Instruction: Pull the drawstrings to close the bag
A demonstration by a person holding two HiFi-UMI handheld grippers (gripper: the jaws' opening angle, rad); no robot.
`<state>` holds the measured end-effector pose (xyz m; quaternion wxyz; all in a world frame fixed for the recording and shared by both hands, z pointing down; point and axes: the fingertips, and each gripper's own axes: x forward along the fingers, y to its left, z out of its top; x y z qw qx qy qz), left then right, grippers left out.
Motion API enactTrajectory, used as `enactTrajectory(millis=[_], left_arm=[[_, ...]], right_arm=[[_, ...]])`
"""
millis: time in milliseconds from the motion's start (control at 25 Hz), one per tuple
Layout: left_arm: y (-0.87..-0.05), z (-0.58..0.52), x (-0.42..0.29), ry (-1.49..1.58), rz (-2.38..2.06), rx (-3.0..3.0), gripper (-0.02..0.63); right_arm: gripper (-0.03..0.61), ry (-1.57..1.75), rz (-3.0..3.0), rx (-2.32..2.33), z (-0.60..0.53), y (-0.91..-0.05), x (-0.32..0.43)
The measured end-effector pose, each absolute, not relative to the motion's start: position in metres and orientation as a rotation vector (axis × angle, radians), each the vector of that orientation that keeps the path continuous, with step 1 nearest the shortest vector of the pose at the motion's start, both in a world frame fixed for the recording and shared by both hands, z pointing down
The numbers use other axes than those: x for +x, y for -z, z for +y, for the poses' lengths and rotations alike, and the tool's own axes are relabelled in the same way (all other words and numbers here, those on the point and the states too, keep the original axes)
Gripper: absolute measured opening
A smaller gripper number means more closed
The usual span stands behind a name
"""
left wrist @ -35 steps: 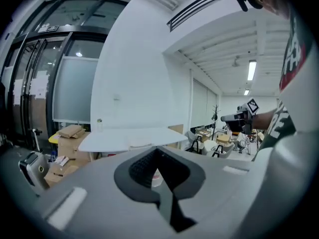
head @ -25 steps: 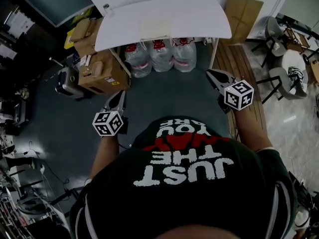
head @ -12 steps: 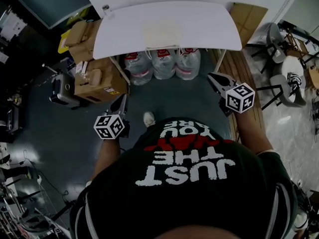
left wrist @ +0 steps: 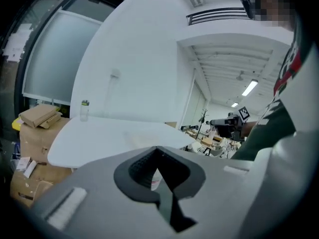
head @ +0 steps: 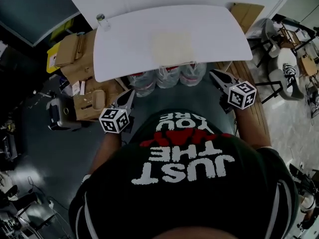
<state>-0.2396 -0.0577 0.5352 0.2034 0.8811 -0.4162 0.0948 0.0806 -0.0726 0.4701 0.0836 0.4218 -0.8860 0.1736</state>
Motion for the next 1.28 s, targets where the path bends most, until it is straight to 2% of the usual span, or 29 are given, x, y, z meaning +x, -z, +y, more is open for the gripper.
enactTrajectory(millis=[360, 920, 1120, 1280], left_arm=[[-0.56, -0.122, -0.244, -0.296, -1.097, 2.419, 0.0], [-0.638, -0.176, -0.143, -0.512, -1.308, 2.125, 0.006], [-0.689, -0.173, -0.132, -0.65, -1.165, 2.159, 0.06], [-0.74, -0.182, -0.125, -0.676, -1.068, 2.183, 0.11]], right_arm=[[0.009, -0.599, -2.566, 1.229, -0.13, -0.5, 0.074], [0.009, -0.643, -2.638, 0.747, -0.233, -0.56, 0.142], [0.009, -0.651, -2.586, 0.69, -0.238, -0.6, 0.128], [0.009, -0.645, -2.529, 0.812, -0.24, -0.639, 0.128]])
